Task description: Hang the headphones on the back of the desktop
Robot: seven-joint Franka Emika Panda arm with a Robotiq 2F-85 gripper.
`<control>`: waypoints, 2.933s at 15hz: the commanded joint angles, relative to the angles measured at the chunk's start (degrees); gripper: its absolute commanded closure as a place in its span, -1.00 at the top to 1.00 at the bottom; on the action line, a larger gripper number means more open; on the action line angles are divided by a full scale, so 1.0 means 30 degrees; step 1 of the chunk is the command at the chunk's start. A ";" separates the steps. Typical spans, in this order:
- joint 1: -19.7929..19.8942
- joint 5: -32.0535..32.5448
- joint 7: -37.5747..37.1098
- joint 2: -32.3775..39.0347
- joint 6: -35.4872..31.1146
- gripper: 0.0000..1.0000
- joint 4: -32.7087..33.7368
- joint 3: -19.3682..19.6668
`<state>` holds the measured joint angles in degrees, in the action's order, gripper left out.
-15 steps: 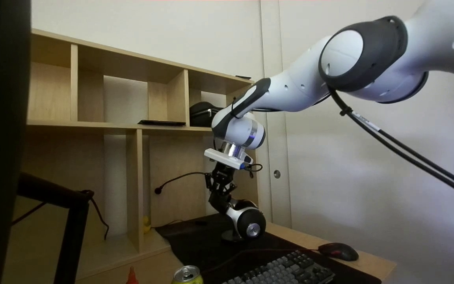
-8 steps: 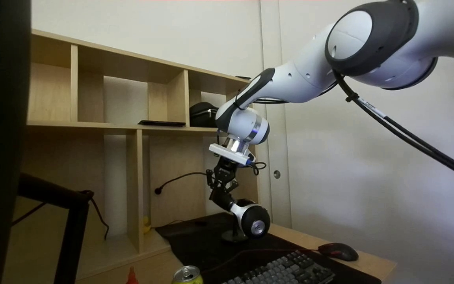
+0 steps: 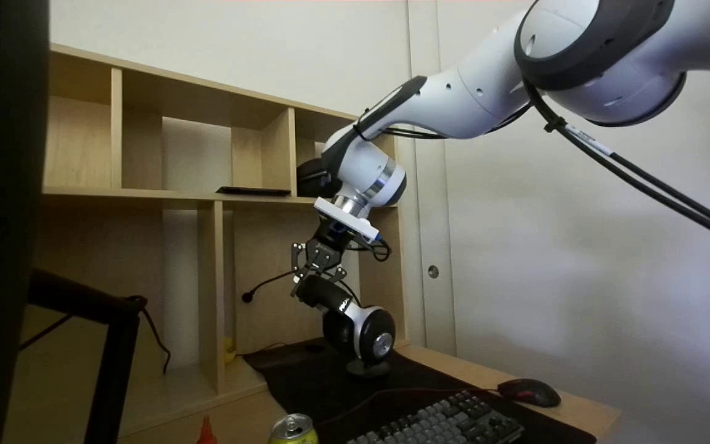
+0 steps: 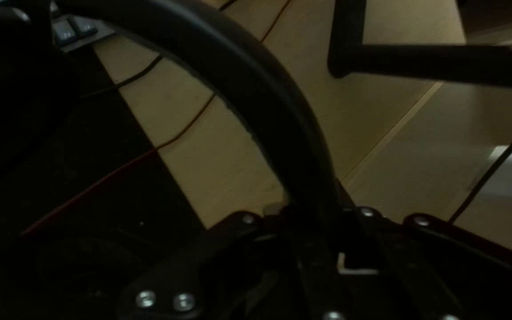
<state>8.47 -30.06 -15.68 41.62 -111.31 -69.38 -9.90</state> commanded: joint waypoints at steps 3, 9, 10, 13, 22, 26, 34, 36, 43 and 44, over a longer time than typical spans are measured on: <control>-0.0425 -0.1378 0.1859 -0.1153 0.1992 -0.67 0.0079 0.0198; -0.0175 -0.1848 0.3074 -0.0500 0.4321 -0.92 0.0823 -0.0257; -0.0110 -0.2222 0.3885 -0.0318 0.4999 -0.92 0.1078 -0.0557; -0.0308 -0.3280 0.5689 -0.0460 0.6772 -0.92 0.1526 -0.0876; -0.0668 -0.5055 0.8884 -0.0817 1.1844 -0.67 0.3017 -0.0297; -0.0639 -0.4958 0.9003 -0.0577 1.2267 -0.92 0.3271 -0.0267; -0.1318 -0.7996 0.9141 0.0837 1.5149 -0.92 0.6494 -0.1556; -0.1620 -0.9188 0.8806 0.1026 1.5748 -0.92 0.7315 -0.1723; -0.2177 -1.0281 0.8670 0.1712 1.6107 -0.92 0.7944 -0.1658; -0.2216 -1.0932 0.8560 0.2135 1.5781 -0.92 0.8360 -0.1843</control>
<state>2.73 -58.42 11.46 43.70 -65.11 -49.64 -14.56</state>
